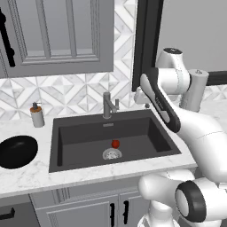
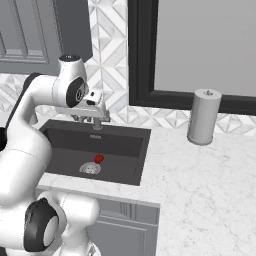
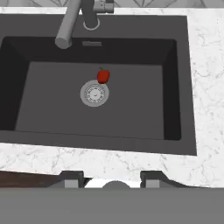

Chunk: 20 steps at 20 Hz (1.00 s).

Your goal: Pick the bell pepper from the sink and place it in the bowl. Then pick the bowl and place it in the microwave. Then close the microwave door and press the start button.

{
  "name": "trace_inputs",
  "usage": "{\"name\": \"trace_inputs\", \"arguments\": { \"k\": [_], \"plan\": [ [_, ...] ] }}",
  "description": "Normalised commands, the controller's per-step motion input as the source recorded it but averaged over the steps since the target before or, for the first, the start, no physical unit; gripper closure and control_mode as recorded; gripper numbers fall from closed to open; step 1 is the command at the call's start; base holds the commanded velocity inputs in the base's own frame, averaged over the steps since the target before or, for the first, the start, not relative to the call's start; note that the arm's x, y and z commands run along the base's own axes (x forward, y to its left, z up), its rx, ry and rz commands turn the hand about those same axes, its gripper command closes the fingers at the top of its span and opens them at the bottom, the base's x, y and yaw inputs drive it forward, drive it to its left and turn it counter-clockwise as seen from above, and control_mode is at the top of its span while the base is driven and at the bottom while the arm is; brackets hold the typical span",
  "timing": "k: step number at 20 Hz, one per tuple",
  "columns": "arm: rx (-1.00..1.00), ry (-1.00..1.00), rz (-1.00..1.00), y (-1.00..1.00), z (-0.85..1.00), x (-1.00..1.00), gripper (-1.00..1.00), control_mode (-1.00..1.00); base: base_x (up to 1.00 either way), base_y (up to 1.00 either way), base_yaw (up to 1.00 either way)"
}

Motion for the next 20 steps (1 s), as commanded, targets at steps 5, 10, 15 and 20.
{"name": "trace_inputs", "arguments": {
  "k": [5, 10, 15, 20],
  "plan": [
    [0.00, -0.05, 0.01, 0.01, 0.00, -0.55, -1.00, -1.00, 0.00, 0.00, 0.00],
    [0.03, 0.00, 0.06, 0.28, -0.23, -0.97, -1.00, -1.00, 0.00, 0.00, 0.00],
    [0.06, 0.00, 0.06, 0.09, -0.77, -0.14, -1.00, -1.00, 0.00, 0.00, 0.00],
    [0.05, 0.00, 0.09, 0.10, -0.75, 0.52, -1.00, -1.00, 0.00, 0.00, 0.00]
  ]
}}
